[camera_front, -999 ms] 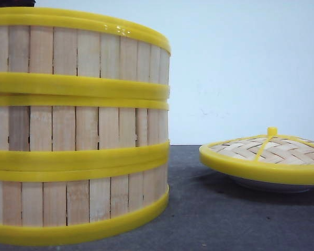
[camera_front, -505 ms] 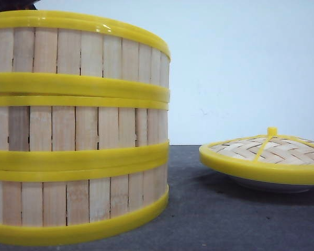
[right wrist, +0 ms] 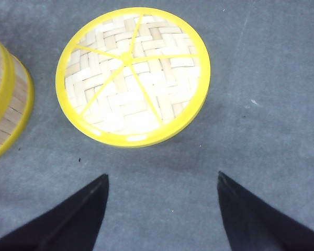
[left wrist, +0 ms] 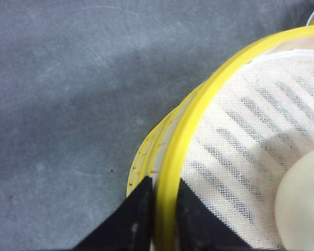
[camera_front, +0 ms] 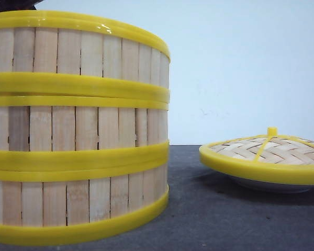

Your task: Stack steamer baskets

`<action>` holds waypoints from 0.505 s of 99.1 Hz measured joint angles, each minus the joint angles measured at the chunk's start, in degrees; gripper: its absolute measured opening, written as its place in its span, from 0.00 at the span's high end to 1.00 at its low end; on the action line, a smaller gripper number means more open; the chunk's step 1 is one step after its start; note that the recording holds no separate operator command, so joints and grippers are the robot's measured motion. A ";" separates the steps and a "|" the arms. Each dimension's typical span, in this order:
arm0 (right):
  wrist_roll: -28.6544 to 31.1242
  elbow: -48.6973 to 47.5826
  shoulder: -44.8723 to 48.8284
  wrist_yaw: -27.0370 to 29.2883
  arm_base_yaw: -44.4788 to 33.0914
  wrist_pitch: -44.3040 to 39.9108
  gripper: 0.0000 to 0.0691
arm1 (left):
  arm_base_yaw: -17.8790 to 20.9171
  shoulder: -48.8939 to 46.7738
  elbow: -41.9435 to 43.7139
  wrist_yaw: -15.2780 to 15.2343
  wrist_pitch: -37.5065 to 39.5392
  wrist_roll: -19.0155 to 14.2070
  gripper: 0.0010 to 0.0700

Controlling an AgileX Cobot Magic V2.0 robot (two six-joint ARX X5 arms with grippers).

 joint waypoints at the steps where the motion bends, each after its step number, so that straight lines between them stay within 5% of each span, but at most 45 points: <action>1: 0.00 0.02 0.00 0.00 0.00 0.00 0.41 | 0.00 0.00 0.00 0.00 0.00 -0.02 0.94; 19: 0.00 0.00 0.00 0.00 0.00 0.02 0.41 | 0.09 0.00 0.00 -0.20 0.68 -0.24 0.75; 50: 0.00 -1.38 -0.02 0.13 0.00 1.81 0.41 | 0.04 0.00 0.00 -0.63 -1.07 -0.26 0.73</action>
